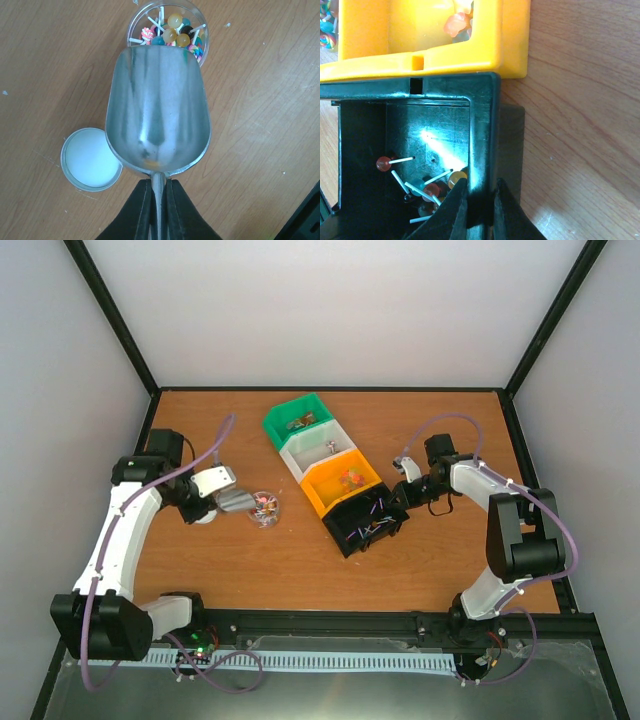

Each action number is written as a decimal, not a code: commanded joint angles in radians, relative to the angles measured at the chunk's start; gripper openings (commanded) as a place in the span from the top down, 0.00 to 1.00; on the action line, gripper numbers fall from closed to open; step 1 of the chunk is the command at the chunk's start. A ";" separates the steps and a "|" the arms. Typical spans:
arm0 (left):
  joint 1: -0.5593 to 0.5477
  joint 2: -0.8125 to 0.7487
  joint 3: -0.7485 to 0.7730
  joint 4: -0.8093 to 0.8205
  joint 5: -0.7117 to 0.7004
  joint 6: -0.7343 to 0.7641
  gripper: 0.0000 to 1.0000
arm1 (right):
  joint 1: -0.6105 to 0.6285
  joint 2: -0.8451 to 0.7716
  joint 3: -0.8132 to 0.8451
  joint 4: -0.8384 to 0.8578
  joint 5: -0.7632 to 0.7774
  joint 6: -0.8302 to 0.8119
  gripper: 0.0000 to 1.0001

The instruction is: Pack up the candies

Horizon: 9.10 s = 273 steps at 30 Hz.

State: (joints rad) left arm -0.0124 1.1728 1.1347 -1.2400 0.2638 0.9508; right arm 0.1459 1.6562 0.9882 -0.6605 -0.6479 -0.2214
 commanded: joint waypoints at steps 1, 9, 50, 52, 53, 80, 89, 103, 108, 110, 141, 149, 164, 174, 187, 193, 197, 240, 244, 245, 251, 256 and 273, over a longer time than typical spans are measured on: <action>-0.005 -0.017 0.046 -0.022 0.030 0.010 0.99 | 0.004 0.013 -0.001 -0.013 0.022 -0.027 0.96; -0.007 -0.030 0.046 -0.012 0.036 0.014 0.99 | 0.004 0.010 0.005 -0.014 0.033 -0.030 0.96; -1.011 0.586 0.468 0.075 -0.357 -0.508 0.99 | -0.071 -0.048 -0.018 -0.028 -0.018 -0.044 0.97; -1.021 0.654 0.516 0.042 -0.362 -0.513 0.99 | -0.071 -0.051 -0.020 -0.023 -0.021 -0.039 0.97; -1.021 0.687 0.540 0.028 -0.364 -0.515 0.99 | -0.071 -0.052 -0.020 -0.021 -0.023 -0.037 0.97; -0.864 0.626 0.036 1.042 0.200 -0.647 0.99 | -0.071 -0.066 -0.025 -0.008 -0.008 -0.030 0.97; -0.816 0.493 -0.076 1.090 0.209 -0.631 0.99 | -0.071 -0.064 -0.022 -0.013 0.009 -0.043 0.97; -0.735 0.388 -0.184 1.098 0.276 -0.605 0.99 | -0.071 -0.061 -0.022 -0.013 0.016 -0.044 0.97; -0.671 0.366 -0.202 1.100 0.393 -0.609 0.99 | -0.071 -0.058 -0.022 -0.013 0.017 -0.043 0.97; -0.663 0.364 -0.188 1.072 0.440 -0.591 0.99 | -0.071 -0.053 -0.020 -0.013 0.017 -0.043 0.97; 0.052 -0.091 -0.156 0.162 0.537 -0.029 0.99 | -0.071 -0.044 -0.011 -0.015 0.048 -0.050 0.97; 0.256 -0.046 -0.130 -0.007 0.471 0.186 0.99 | -0.071 -0.047 -0.008 -0.019 0.043 -0.053 0.97; 0.255 0.004 -0.119 0.007 0.290 0.195 0.99 | -0.071 -0.046 0.002 -0.031 0.026 -0.056 0.97; 0.245 0.036 -0.092 0.001 0.252 0.184 0.99 | -0.071 -0.040 0.008 -0.038 0.022 -0.061 0.97; 0.200 -0.015 -0.109 0.024 0.207 0.189 0.99 | -0.071 -0.033 0.014 -0.043 0.022 -0.062 0.97; 0.187 -0.080 -0.114 0.075 0.166 0.230 0.99 | -0.071 -0.030 0.018 -0.047 0.025 -0.065 0.97; 0.183 -0.113 -0.106 0.077 0.152 0.288 0.99 | -0.071 -0.026 0.022 -0.050 0.027 -0.064 0.97; 0.252 0.561 0.008 0.728 0.166 -0.426 0.90 | -0.348 0.061 0.295 -0.318 0.165 -0.442 0.46; 0.253 0.549 -0.008 0.703 0.171 -0.392 0.83 | -0.347 0.026 0.342 -0.365 0.140 -0.440 0.28; 0.252 0.545 -0.010 0.699 0.173 -0.385 0.82 | -0.348 0.018 0.357 -0.377 0.128 -0.439 0.24; 0.252 0.515 -0.002 0.628 0.209 -0.361 0.74 | -0.348 -0.026 0.442 -0.437 -0.005 -0.415 0.06; 0.252 0.457 0.013 0.526 0.296 -0.299 0.63 | -0.345 -0.065 0.477 -0.442 -0.119 -0.376 0.04; 0.106 0.527 0.021 0.328 0.570 -0.208 0.52 | -0.136 -0.119 0.302 -0.251 -0.250 -0.216 0.04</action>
State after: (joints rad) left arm 0.1085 1.6577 1.1137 -0.8772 0.7078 0.7277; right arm -0.0059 1.5490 1.3315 -0.9806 -0.8593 -0.4873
